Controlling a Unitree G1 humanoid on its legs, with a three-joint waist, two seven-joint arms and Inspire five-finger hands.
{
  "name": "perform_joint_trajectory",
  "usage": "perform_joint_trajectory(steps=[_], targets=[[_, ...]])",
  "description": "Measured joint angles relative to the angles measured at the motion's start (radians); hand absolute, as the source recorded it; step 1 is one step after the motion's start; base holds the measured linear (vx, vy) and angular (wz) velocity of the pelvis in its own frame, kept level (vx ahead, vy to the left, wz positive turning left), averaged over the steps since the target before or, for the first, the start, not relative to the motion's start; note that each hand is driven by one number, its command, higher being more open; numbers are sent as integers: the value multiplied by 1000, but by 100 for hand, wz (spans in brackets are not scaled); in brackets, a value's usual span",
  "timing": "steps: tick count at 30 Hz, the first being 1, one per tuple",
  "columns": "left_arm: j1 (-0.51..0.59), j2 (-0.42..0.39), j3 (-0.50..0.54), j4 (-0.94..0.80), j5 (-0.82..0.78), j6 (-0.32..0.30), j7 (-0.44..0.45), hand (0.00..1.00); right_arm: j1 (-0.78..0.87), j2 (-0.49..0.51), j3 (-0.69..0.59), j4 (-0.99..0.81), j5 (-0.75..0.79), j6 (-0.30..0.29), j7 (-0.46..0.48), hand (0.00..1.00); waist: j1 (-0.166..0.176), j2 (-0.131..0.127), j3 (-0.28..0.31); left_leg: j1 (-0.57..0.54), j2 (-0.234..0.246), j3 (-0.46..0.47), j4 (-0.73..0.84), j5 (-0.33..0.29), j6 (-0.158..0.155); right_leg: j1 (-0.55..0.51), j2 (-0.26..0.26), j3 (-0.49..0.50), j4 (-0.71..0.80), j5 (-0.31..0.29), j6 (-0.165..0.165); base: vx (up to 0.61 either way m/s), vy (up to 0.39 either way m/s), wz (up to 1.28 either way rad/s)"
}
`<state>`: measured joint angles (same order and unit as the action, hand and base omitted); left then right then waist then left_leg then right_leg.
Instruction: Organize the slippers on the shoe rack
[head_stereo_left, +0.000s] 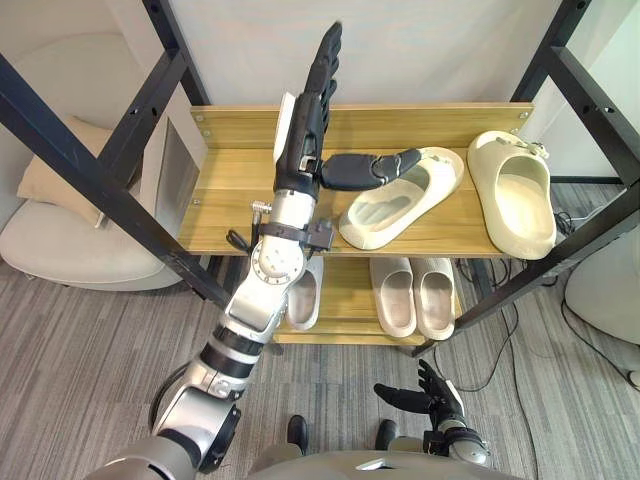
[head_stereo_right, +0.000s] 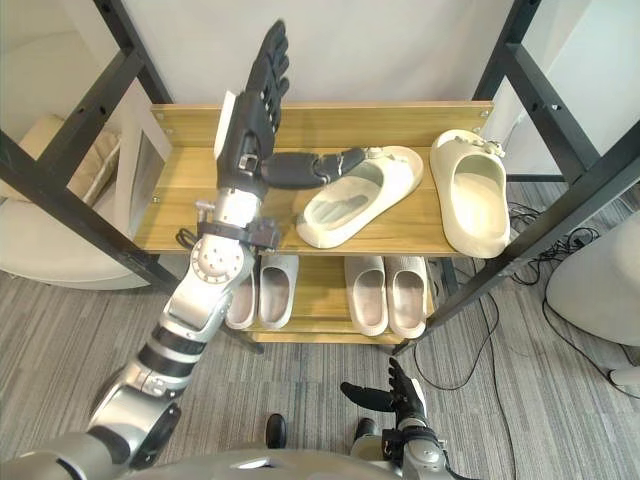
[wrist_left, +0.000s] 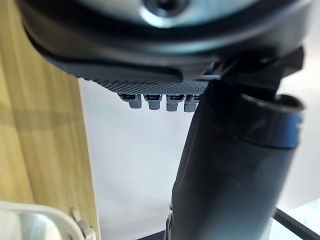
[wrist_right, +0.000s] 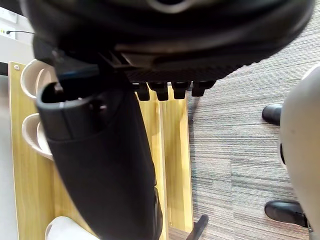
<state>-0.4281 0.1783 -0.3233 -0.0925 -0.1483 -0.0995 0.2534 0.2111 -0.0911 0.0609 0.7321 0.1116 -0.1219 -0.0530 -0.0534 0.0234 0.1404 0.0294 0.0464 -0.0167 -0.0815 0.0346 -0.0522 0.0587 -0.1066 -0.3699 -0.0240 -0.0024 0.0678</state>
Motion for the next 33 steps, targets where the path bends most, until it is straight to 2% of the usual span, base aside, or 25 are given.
perform_joint_trajectory(steps=[8, 14, 18, 25, 33], targets=[[207, -31, 6, -55, -147, 0, -48, 100, 1, -4, 0, 20, -3, 1, 0, 100, 30, 1, -4, 8, 0, -21, 1, 0, 0, 18, 0, -19, 4, -10, 0, -7, 1, 7], [306, -27, -16, -61, -245, -3, -91, 100, -1, -11, 9, 26, -14, 8, -1, 100, 44, 2, -11, 8, -1, -35, 1, 0, 0, 26, 1, -37, 3, -12, -1, 0, -3, 8], [308, -11, -33, -58, -291, -6, -110, 100, -1, -16, 33, 27, -14, 13, -1, 100, 49, -6, -21, 7, -2, -47, 1, 0, 0, 32, 1, -49, -1, -12, -2, -7, -4, 9], [305, 2, -132, -57, -338, -7, -134, 100, 1, -11, 56, 29, -14, 17, -2, 100, 48, -21, -44, 6, -5, -55, -2, 2, 1, 41, 0, -58, -13, -10, 0, 2, -1, 3], [290, -14, -270, -57, -372, 0, -144, 100, 1, -15, 69, 30, -14, 22, -4, 100, 46, -18, -52, 5, -3, -53, -1, 2, 0, 39, 1, -56, -11, -10, 0, 0, 0, 0]])
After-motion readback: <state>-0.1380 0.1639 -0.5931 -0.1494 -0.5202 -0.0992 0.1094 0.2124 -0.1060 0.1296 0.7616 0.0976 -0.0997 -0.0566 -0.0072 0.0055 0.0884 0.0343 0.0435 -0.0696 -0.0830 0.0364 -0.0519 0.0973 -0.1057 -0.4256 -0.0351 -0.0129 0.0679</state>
